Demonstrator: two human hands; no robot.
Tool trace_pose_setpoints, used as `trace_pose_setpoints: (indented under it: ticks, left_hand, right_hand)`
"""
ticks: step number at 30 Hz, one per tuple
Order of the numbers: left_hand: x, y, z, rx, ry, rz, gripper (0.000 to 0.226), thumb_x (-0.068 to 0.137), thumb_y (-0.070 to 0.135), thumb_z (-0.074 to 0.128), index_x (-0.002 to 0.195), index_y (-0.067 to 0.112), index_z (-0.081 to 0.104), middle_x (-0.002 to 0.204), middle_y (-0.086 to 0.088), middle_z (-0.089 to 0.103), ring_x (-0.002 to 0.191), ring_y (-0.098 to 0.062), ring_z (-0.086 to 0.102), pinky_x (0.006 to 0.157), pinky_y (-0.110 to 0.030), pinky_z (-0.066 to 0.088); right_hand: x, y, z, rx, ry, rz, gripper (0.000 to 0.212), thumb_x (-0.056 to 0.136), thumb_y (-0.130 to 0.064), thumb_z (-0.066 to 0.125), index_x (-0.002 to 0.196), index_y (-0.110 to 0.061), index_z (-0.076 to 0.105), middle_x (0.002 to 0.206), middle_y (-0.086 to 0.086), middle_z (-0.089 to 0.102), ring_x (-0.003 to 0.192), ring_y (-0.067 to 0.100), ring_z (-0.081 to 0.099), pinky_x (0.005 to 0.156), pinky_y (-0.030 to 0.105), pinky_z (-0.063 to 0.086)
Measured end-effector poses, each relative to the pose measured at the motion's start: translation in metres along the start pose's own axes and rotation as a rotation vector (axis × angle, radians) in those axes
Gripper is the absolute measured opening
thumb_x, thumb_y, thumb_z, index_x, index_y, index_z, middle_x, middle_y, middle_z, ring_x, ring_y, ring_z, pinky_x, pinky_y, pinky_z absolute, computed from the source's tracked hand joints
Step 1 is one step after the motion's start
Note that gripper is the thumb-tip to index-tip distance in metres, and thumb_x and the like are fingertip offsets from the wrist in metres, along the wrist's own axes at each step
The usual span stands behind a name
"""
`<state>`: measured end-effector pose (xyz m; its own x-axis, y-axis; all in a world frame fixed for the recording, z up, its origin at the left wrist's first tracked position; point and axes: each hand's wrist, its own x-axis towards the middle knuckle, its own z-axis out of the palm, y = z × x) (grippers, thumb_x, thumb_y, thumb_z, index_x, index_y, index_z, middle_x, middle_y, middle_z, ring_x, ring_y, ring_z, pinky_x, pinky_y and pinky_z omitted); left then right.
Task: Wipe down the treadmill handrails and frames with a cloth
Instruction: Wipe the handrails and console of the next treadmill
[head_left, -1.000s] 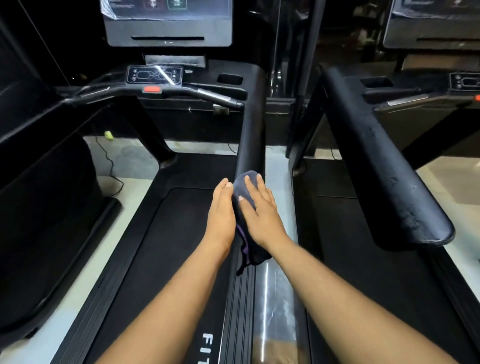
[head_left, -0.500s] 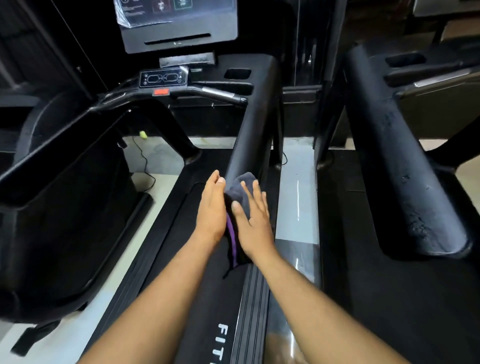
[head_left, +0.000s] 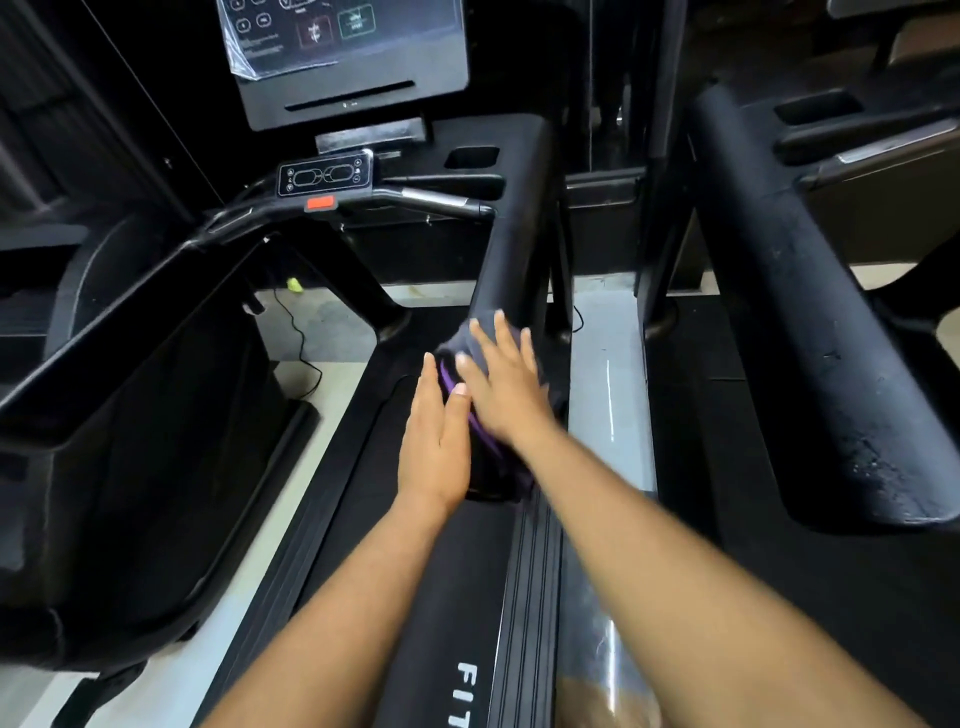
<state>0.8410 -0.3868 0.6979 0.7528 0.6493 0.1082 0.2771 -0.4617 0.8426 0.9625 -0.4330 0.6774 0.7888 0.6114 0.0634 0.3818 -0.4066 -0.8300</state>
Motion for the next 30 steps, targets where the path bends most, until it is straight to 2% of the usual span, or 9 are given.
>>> trace_pose_setpoints:
  ticks: [4,8,10,16,18,21,23,26,30]
  left_hand:
    - [0.001,-0.002,0.001,-0.019,-0.002,0.005,0.08,0.096,0.059,0.025,0.165,0.024,0.005,0.172,0.012,0.003,0.156,0.002,0.0,0.13,-0.041,0.007]
    - [0.001,-0.004,0.001,0.001,0.01,0.046,0.083,0.094,0.062,0.024,0.165,0.025,0.0,0.173,0.01,0.001,0.157,0.0,0.0,0.13,-0.043,0.008]
    - [0.004,-0.006,0.002,0.054,-0.007,0.07,0.089,0.091,0.069,0.021,0.165,0.024,0.001,0.173,0.01,0.002,0.157,-0.001,-0.002,0.13,-0.042,0.007]
    - [0.009,-0.006,0.005,0.485,-0.059,0.114,0.107,0.083,0.089,0.009,0.166,0.021,0.005,0.174,0.003,0.002,0.159,-0.013,-0.003,0.13,-0.048,0.005]
    - [0.011,-0.004,0.005,0.664,-0.099,0.136,0.116,0.078,0.094,0.004,0.166,0.017,0.006,0.174,0.001,0.002,0.16,-0.016,-0.004,0.129,-0.049,0.007]
    - [0.012,-0.003,0.005,0.721,-0.126,0.165,0.114,0.081,0.092,0.011,0.165,0.015,0.008,0.174,0.0,0.001,0.16,-0.017,-0.005,0.129,-0.048,0.006]
    - [0.013,-0.005,0.005,0.679,-0.142,0.161,0.112,0.083,0.09,0.016,0.165,0.015,0.009,0.174,0.0,0.002,0.16,-0.016,-0.004,0.129,-0.046,0.006]
    - [0.014,-0.007,0.004,0.667,-0.158,0.157,0.12,0.077,0.096,0.011,0.165,0.015,0.006,0.174,-0.001,0.002,0.16,-0.017,-0.003,0.129,-0.045,0.006]
    - [0.017,-0.005,0.003,0.696,-0.172,0.152,0.125,0.072,0.101,0.003,0.166,0.019,0.004,0.174,-0.001,0.001,0.16,-0.019,-0.003,0.129,-0.048,0.008]
  right_hand:
    - [0.005,-0.004,-0.003,-0.051,-0.028,-0.022,0.063,0.103,-0.062,0.037,0.161,-0.046,0.018,0.17,-0.022,-0.01,0.156,0.015,-0.02,0.118,0.075,0.008]
    - [-0.08,0.024,0.02,0.149,0.016,-0.089,0.06,0.106,-0.052,0.04,0.161,-0.045,0.017,0.168,-0.025,-0.01,0.153,0.004,-0.022,0.128,0.053,0.001]
    - [-0.063,0.026,0.018,0.156,0.013,-0.054,0.056,0.107,-0.049,0.041,0.159,-0.051,0.019,0.166,-0.029,-0.011,0.153,0.004,-0.022,0.127,0.052,0.001]
    - [0.037,0.014,-0.004,0.104,0.024,0.029,0.057,0.104,-0.051,0.046,0.158,-0.048,0.027,0.171,-0.02,-0.001,0.158,0.016,-0.012,0.125,0.062,0.007]
    - [0.02,0.019,-0.003,0.169,0.027,0.0,0.055,0.106,-0.047,0.046,0.156,-0.053,0.023,0.171,-0.017,0.0,0.158,0.015,-0.012,0.127,0.056,0.003]
    - [-0.035,0.035,0.012,0.38,0.064,-0.021,0.054,0.105,-0.05,0.045,0.146,-0.07,0.015,0.171,-0.016,-0.003,0.158,0.012,-0.007,0.129,0.049,0.004]
    - [-0.051,0.042,0.024,0.44,0.088,0.028,0.06,0.102,-0.056,0.044,0.155,-0.06,0.016,0.171,-0.019,-0.004,0.158,0.01,-0.006,0.129,0.046,0.005]
    - [-0.008,0.033,0.014,0.324,0.091,0.046,0.056,0.106,-0.046,0.046,0.159,-0.046,0.026,0.171,-0.016,-0.001,0.158,0.015,-0.007,0.128,0.04,0.002]
    - [0.057,0.028,-0.009,0.208,0.1,-0.029,0.054,0.105,-0.044,0.049,0.157,-0.043,0.034,0.172,-0.014,0.006,0.159,0.017,-0.005,0.129,0.046,0.005]
